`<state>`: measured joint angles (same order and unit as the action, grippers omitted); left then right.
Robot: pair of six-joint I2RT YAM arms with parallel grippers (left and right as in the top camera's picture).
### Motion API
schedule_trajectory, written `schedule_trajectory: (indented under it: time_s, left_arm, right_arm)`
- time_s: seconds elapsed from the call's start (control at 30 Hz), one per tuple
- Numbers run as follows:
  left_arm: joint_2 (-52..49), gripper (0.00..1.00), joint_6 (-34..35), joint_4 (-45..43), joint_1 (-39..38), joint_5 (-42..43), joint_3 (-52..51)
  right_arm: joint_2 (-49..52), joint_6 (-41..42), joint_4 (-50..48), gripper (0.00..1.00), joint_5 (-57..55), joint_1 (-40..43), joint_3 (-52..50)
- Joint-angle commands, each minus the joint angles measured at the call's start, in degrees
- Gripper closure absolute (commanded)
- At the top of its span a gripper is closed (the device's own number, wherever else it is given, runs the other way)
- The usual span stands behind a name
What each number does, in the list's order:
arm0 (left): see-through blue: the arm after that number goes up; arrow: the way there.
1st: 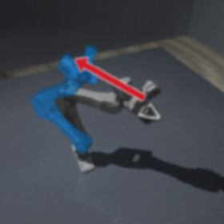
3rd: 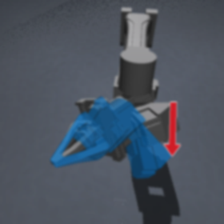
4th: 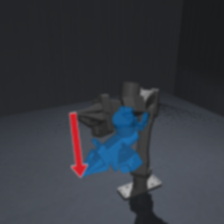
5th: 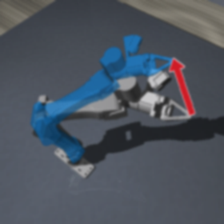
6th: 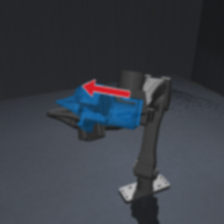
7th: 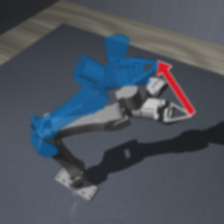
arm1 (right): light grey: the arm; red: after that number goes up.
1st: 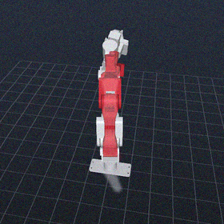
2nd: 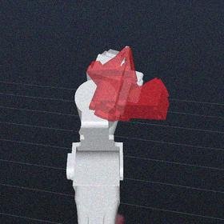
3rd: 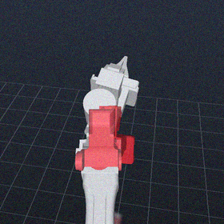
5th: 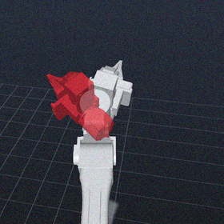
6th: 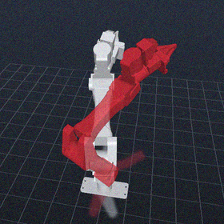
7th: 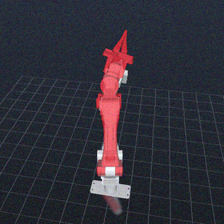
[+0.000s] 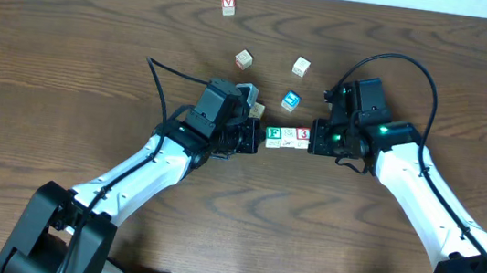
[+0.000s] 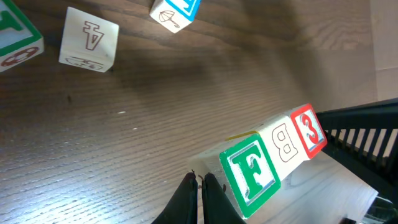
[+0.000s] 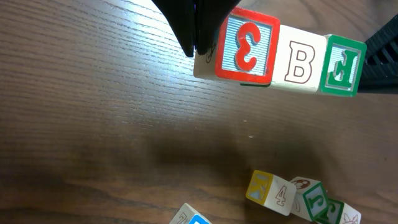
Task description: Lift 3 blocks
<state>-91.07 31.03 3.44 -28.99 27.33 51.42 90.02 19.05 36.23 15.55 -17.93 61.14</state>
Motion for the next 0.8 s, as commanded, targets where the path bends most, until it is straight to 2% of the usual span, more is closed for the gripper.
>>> schedule_trajectory:
  time_s: [0.0,0.77]
  left_arm:
    - [0.5,0.93,-1.2,-0.8,-2.0,4.1,0.1]
    - [-1.8,0.93,-1.2,-0.5,-2.0,4.1,0.1]
  right_arm:
    - [0.7,-0.5,-0.6,0.99,8.5,-3.5,1.7]
    - [1.5,-1.1,-0.8,0.99,8.5,-3.5,1.7]
